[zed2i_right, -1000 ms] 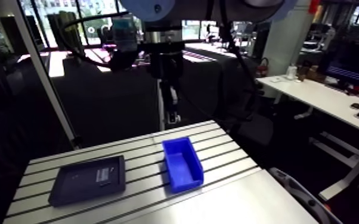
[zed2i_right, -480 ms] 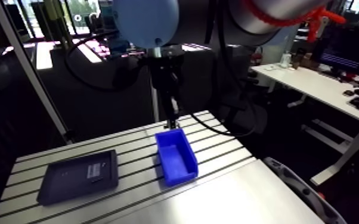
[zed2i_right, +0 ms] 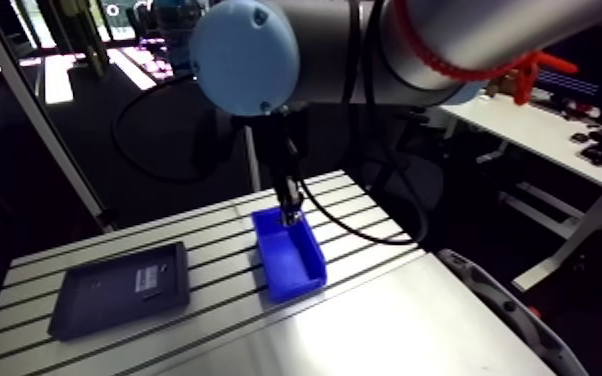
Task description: Pick up the M10 bolt from the tray and put it into the blue bin.
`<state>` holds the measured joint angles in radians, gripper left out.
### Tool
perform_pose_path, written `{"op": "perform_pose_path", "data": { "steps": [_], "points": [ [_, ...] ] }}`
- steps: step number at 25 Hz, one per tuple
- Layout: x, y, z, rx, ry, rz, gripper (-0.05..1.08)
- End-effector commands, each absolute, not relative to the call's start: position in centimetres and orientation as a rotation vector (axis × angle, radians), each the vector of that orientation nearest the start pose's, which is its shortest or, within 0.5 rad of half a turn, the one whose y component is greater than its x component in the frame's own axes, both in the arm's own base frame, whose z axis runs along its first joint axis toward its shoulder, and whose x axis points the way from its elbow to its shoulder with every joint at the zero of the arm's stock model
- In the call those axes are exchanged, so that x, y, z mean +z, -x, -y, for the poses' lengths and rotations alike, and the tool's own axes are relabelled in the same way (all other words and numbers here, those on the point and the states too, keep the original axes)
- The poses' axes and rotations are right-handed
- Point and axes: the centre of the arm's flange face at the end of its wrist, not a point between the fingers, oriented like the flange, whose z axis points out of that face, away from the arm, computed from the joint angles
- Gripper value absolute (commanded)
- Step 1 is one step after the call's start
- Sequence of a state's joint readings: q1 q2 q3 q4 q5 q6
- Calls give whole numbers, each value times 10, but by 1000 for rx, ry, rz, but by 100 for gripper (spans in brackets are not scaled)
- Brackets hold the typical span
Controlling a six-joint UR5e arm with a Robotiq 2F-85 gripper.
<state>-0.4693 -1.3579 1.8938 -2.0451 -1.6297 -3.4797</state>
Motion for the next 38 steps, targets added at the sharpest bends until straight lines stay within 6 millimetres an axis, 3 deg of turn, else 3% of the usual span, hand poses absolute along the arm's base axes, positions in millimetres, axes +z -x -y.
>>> {"op": "perform_pose_path", "data": {
  "steps": [1,16,33,36,37,38],
  "points": [
    [245,523,-122,-65,2017,-2302,105],
    [192,534,-123,-106,1975,-2316,103],
    [177,536,-121,-131,1942,-2325,97],
    [177,536,-121,-133,1943,-2322,90],
    [177,537,-121,-128,1944,-2324,77],
    [177,537,-122,-123,1942,-2325,55]
  ]
}}
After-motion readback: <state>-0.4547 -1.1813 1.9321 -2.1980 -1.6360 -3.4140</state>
